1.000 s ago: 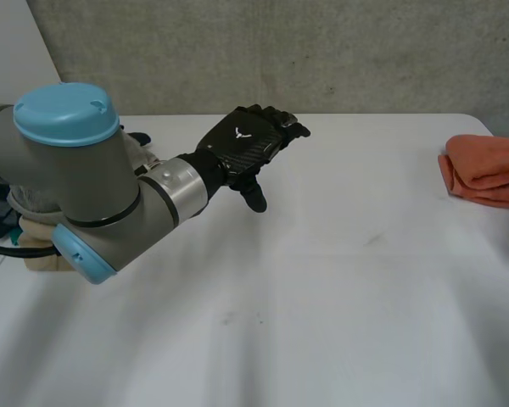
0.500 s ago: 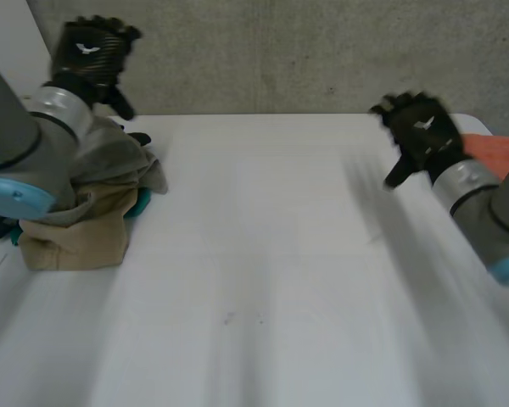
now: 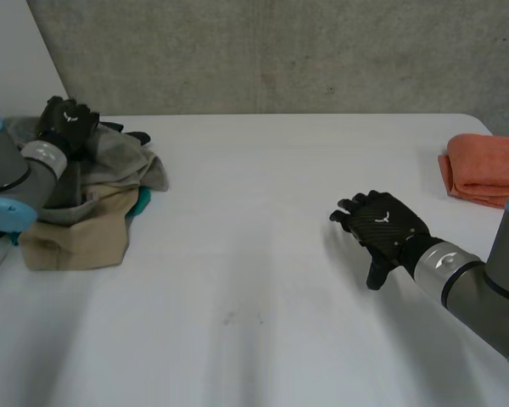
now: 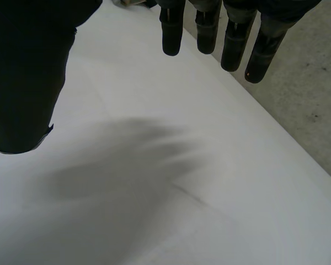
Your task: Fold the laundry.
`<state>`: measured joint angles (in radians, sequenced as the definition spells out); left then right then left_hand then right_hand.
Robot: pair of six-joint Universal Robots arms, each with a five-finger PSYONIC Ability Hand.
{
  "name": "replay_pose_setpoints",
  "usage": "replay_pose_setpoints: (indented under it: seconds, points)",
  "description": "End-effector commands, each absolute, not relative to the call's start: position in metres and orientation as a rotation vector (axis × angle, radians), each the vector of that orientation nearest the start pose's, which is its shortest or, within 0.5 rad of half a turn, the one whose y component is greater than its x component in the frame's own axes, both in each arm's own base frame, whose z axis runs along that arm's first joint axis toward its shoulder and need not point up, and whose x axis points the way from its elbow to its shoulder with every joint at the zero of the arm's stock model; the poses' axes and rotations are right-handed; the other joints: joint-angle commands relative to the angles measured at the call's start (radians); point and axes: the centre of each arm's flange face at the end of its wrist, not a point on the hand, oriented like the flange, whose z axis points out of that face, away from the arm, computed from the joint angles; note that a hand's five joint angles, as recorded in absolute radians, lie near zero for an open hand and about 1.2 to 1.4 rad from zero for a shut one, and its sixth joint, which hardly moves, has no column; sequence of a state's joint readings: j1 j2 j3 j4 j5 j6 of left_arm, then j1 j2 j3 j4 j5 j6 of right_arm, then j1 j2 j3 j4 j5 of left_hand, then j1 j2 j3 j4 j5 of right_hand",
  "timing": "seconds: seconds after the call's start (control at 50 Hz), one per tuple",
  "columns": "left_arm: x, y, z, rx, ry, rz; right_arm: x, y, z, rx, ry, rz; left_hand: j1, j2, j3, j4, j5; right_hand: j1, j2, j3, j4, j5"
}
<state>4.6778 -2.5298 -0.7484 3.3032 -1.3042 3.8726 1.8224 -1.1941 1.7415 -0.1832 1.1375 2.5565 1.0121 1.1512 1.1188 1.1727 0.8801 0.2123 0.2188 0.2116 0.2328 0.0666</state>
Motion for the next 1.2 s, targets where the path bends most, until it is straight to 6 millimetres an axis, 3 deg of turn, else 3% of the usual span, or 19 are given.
replay_pose_setpoints:
  seconds: [0.02,0.08,0.1,0.16,0.18,0.24,0.32,0.38,0.4,0.42,0.46,0.54,0.64,0.7,0.8,0.94,1.0,1.1,1.2]
  points:
    - [-0.237,-0.423,0.276,0.872,1.615,-2.334,0.228,-0.281,0.193,-1.235,2.031,-1.885,0.384,0.245,0.277,0.224,0.342,-0.038,-0.044,-0.037,-0.058,-0.067]
    - [-0.256,-0.391,0.293,0.856,1.631,-2.472,0.222,-0.284,0.206,-1.175,2.028,-1.93,0.384,0.245,0.277,0.224,0.342,-0.038,-0.044,-0.037,-0.058,-0.067]
    - [-0.272,-0.367,0.297,0.871,1.668,-2.555,0.22,-0.285,0.208,-1.156,2.029,-1.936,0.384,0.245,0.277,0.224,0.342,-0.038,-0.044,-0.037,-0.058,-0.067]
    - [-0.298,-0.337,0.291,0.93,1.741,-2.632,0.215,-0.287,0.217,-1.087,2.031,-1.955,0.384,0.245,0.277,0.224,0.342,-0.038,-0.044,-0.037,-0.058,-0.067]
    - [-0.314,-0.318,0.28,0.99,1.812,-2.644,0.214,-0.287,0.22,-1.072,2.03,-1.962,0.384,0.245,0.277,0.224,0.342,-0.038,-0.044,-0.037,-0.058,-0.067]
    - [-0.337,-0.291,0.26,1.105,1.896,-2.622,0.207,-0.291,0.226,-1.023,2.035,-1.986,0.384,0.245,0.277,0.224,0.342,-0.038,-0.044,-0.037,-0.058,-0.067]
    - [-0.373,-0.254,0.202,1.326,2.079,-2.483,0.205,-0.292,0.227,-1.01,2.042,-1.992,0.382,0.243,0.275,0.221,0.339,-0.038,-0.044,-0.037,-0.058,-0.067]
    - [-0.388,-0.233,0.178,1.442,2.145,-2.411,0.205,-0.292,0.227,-1.012,2.043,-1.991,-0.259,-0.398,-0.366,-0.42,-0.302,-0.038,-0.044,-0.037,-0.058,-0.067]
    - [-0.393,-0.225,0.174,1.477,2.156,-2.395,0.205,-0.292,0.227,-1.011,2.042,-1.99,-0.572,-0.711,-0.679,-0.733,-0.615,-0.038,-0.044,-0.037,-0.058,-0.067]
    - [-0.394,-0.222,0.174,1.488,2.155,-2.397,0.205,-0.292,0.227,-1.013,2.042,-1.99,-0.68,-0.819,-0.787,-0.841,-0.723,-0.038,-0.044,-0.037,-0.058,-0.067]
    - [-0.394,-0.22,0.179,1.481,2.148,-2.412,0.205,-0.292,0.226,-1.013,2.047,-1.983,-0.789,-0.928,-0.896,-0.95,-0.832,-0.038,-0.044,-0.037,-0.058,-0.067]
    - [-0.384,-0.225,0.212,1.4,2.081,-2.5,0.206,-0.291,0.226,-1.016,2.052,-1.973,-0.816,-0.955,-0.923,-0.977,-0.859,-0.038,-0.044,-0.037,-0.058,-0.067]
    - [-0.337,-0.251,0.236,1.134,2.091,-2.44,0.208,-0.283,0.225,-1.019,2.09,-1.898,-0.799,-0.938,-0.905,-0.959,-0.841,-0.038,-0.044,-0.037,-0.058,-0.067]
    - [-0.318,-0.253,0.241,1.052,2.114,-2.392,0.208,-0.275,0.23,-1.033,2.134,-1.821,-0.787,-0.926,-0.894,-0.947,-0.829,-0.038,-0.044,-0.037,-0.058,-0.067]
    - [-0.285,-0.243,0.214,0.999,2.289,-2.147,0.207,-0.261,0.229,-1.071,2.24,-1.652,-0.714,-0.853,-0.82,-0.874,-0.756,-0.038,-0.044,-0.037,-0.058,-0.067]
    - [-0.283,-0.21,0.178,1.079,2.475,-1.932,0.208,-0.261,0.207,-1.219,2.318,-1.553,-0.625,-0.764,-0.732,-0.786,-0.668,-0.038,-0.044,-0.037,-0.058,-0.067]
    - [-0.286,-0.207,0.17,1.049,2.548,-1.911,0.219,-0.255,0.197,-1.239,2.309,-1.507,-0.599,-0.738,-0.706,-0.76,-0.642,-0.038,-0.044,-0.037,-0.058,-0.067]
    - [-0.293,-0.216,0.147,0.902,2.725,-1.847,0.235,-0.251,0.19,-1.067,2.273,-1.497,-0.555,-0.694,-0.662,-0.715,-0.597,-0.025,-0.031,-0.024,-0.045,-0.053]
    - [-0.299,-0.226,0.149,0.795,2.781,-1.888,0.249,-0.251,0.185,-0.85,2.241,-1.457,-0.558,-0.697,-0.665,-0.718,-0.6,-0.027,-0.034,-0.027,-0.048,-0.056]
